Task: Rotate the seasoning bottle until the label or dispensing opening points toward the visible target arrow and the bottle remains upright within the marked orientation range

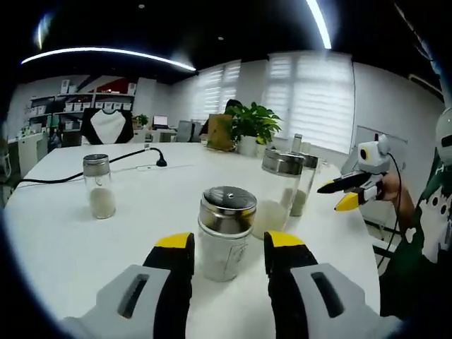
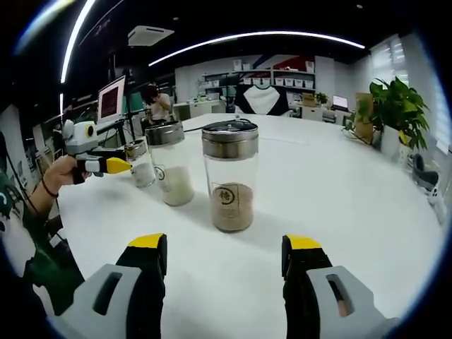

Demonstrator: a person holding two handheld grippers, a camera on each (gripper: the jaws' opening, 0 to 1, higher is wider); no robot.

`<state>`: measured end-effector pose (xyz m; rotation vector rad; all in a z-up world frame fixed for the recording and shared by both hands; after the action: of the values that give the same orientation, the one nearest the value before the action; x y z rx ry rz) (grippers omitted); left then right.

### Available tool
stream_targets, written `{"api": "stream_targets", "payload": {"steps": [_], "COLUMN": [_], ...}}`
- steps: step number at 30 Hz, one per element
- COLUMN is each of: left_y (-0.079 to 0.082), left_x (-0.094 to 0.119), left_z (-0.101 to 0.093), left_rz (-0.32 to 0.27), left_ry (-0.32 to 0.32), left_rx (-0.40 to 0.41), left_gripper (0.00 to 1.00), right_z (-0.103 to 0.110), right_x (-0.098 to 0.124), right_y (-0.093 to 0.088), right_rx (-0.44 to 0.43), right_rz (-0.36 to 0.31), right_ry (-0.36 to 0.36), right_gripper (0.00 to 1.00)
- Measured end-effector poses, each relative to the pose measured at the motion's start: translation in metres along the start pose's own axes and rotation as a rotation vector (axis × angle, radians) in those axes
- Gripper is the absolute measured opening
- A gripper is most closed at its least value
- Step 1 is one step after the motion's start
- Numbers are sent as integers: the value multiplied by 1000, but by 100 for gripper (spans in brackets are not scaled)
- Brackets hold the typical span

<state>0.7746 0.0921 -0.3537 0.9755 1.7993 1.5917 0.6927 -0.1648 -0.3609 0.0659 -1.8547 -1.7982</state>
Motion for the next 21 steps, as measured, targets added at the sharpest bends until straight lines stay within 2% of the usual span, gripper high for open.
{"api": "stream_targets", "payload": {"steps": [10, 14, 21], "left_y": [-2, -5, -11], "left_x": [28, 34, 42], "left_z": [-2, -7, -10], "left_rz": [-6, -5, -5], "left_ry": [56, 52, 77], "left_rx": [0, 44, 56], "left_gripper": [40, 39, 39], "right_z": [-2, -2, -1], "right_x": [-2, -2, -3], "right_y": [-1, 0, 1], "right_rx": [-6, -1, 0], "right_rz": [-3, -3, -5], "right_ry": [2, 0, 7], "right_gripper": [67, 67, 67]}}
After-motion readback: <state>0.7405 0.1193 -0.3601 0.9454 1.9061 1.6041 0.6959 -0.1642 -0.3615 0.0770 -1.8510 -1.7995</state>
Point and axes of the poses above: the point that each gripper's makers call its tool centre point, and the gripper's own axes: x roughly backward along the fingers, z roughly to its left, y roughly out of its top, the point moved 3 cm from there along x, roughly backward along the fingers, and after that the axes turned 9 degrees about -z, right-handed, at the moved point
